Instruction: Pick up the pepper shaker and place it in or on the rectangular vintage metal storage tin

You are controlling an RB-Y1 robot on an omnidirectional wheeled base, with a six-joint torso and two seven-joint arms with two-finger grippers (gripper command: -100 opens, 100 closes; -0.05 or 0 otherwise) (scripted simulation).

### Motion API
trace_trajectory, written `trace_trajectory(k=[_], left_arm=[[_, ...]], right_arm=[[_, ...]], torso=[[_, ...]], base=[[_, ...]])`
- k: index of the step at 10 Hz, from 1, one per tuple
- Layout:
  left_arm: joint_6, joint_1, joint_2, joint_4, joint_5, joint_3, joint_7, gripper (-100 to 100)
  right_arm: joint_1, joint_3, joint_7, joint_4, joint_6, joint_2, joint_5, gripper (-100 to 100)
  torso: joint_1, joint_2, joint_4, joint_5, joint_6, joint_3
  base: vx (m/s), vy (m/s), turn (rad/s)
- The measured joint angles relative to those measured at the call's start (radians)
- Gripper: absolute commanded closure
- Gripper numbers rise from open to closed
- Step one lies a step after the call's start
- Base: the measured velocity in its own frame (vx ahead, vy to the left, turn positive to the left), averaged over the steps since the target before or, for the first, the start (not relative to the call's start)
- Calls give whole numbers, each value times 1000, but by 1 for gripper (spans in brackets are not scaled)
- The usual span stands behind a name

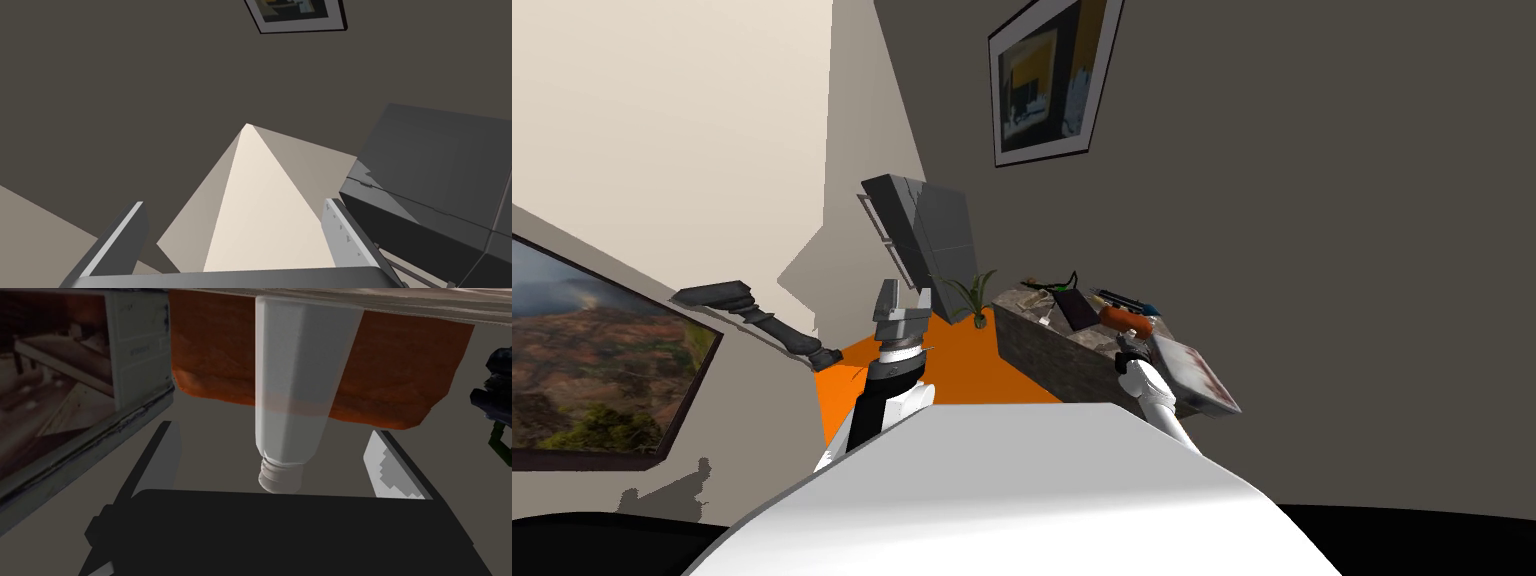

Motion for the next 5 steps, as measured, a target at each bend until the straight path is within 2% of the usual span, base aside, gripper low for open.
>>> trace_trajectory(k=[1, 2, 5], left_arm=[[0, 0, 0, 0, 0, 0, 0, 0], [0, 0, 0, 0, 0, 0, 0, 0], [0, 0, 0, 0, 0, 0, 0, 0]], right_arm=[[-1, -1, -1, 2, 1, 0, 3, 0], [-1, -1, -1, 2, 1, 0, 3, -100], [-57, 14, 8, 20, 49, 39, 38, -100]], torso=[[-1, 2, 0, 0, 0, 1], [-2, 4, 1, 0, 0, 2], [-12, 7, 2, -3, 0, 4]], base=[[6, 4, 0], [-26, -79, 37], [-47, -133, 48]])
